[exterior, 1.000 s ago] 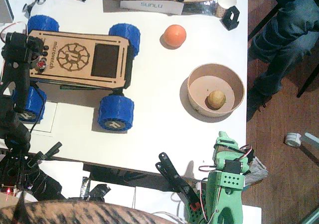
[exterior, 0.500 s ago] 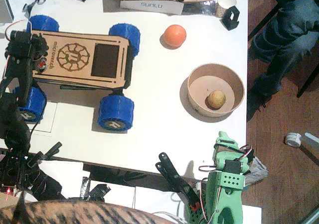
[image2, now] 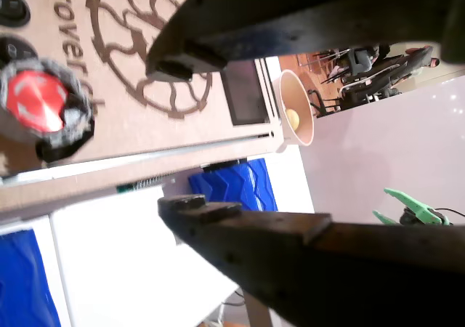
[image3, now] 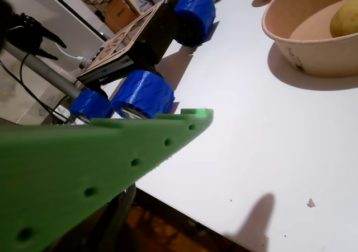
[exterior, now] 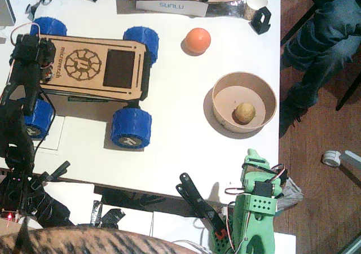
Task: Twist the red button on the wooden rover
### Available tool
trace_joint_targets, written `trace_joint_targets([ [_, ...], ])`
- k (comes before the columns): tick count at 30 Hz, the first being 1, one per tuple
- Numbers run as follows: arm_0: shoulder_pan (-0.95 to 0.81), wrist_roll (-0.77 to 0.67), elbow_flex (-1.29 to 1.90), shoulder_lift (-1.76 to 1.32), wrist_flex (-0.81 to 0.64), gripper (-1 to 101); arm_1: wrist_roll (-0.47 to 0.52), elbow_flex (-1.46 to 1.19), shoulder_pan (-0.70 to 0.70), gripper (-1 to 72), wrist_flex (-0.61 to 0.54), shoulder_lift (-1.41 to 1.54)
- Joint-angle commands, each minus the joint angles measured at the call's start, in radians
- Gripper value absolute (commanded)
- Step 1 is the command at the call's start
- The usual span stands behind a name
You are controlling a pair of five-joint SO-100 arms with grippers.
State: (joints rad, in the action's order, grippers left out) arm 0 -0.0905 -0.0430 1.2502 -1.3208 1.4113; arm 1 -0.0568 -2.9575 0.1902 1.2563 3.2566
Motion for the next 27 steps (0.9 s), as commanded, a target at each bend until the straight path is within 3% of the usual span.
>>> trace_joint_targets([
  [1, 0.052, -0.008, -0.048, 0.002, -0.026, 20, 0.0, 0.006, -0.005, 20.4, -0.005, -0.005],
  [16, 0.067, 0.006, -0.048, 0.049, -0.029, 29, 0.0, 0.006, -0.005, 20.4, -0.005, -0.005],
  [27, 0.064, 0.009, -0.049, 0.127, -0.063, 29, 0.0, 0.006, -0.005, 20.4, -0.005, -0.005],
])
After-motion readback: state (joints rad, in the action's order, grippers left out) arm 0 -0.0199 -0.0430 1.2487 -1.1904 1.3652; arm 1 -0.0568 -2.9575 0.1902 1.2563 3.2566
